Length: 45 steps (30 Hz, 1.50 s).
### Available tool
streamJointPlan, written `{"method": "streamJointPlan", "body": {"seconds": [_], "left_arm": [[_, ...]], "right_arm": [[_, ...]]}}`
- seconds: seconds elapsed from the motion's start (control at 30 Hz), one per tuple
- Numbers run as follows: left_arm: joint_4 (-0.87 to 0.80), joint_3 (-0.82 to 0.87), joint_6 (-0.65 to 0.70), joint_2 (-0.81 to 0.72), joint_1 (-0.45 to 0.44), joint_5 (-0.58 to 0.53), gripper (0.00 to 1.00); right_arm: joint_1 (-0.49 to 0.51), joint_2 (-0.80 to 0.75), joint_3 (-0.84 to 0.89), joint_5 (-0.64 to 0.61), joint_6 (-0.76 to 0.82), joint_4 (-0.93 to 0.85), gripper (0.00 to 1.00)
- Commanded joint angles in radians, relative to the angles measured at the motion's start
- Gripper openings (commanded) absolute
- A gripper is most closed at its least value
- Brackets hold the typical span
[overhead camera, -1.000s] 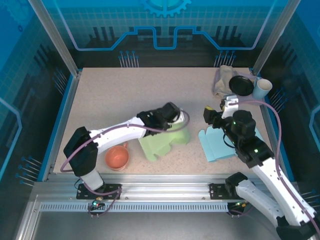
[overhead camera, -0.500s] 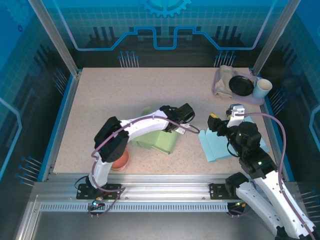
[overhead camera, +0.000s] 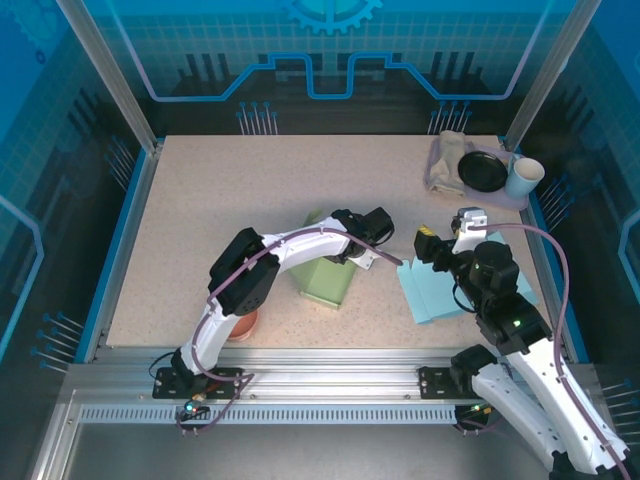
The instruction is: Fold the paper box
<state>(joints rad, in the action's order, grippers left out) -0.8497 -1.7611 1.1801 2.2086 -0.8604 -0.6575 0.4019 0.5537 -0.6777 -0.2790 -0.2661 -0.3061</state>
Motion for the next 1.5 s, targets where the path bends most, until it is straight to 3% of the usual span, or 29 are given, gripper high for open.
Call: {"method": "streamJointPlan", "body": {"seconds": [0.0,0.23,0.43,0.63,0.93,1.27,1.47], "left_arm": [[-0.013,-0.019,-0.019,-0.031,-0.002,0.02,0.44],[0.035,-0.01,-0.077,-0.097,-0.006,0.04,0.45],[0.1,0.012,-0.245,-0.222,-0.014,0.13,0.45],[0.234,0.151,-0.562,-0.373,-0.014,0.146,0.45],[0.255,0.42,-1.284,-0.684,-0.017,0.067,0.49],[0.453,0.856,-1.613,-1.095,-0.021,0.051,0.59],[0.57,0.989,-1.709,-1.145,-0.021,0.188,0.62]], "right_arm": [[-0.02,0.004,0.012,0.007,-0.015,0.016,0.75],[-0.024,0.023,0.011,0.009,-0.015,0.019,0.75],[-0.026,0.022,0.011,0.001,-0.018,0.017,0.75],[-0.027,0.017,0.005,-0.01,-0.022,0.004,0.75],[-0.028,0.076,-0.005,0.064,-0.014,0.01,0.75],[-0.026,0.161,-0.034,0.124,-0.001,0.001,0.74],[-0.026,0.165,-0.027,0.127,0.003,0.008,0.74]]}}
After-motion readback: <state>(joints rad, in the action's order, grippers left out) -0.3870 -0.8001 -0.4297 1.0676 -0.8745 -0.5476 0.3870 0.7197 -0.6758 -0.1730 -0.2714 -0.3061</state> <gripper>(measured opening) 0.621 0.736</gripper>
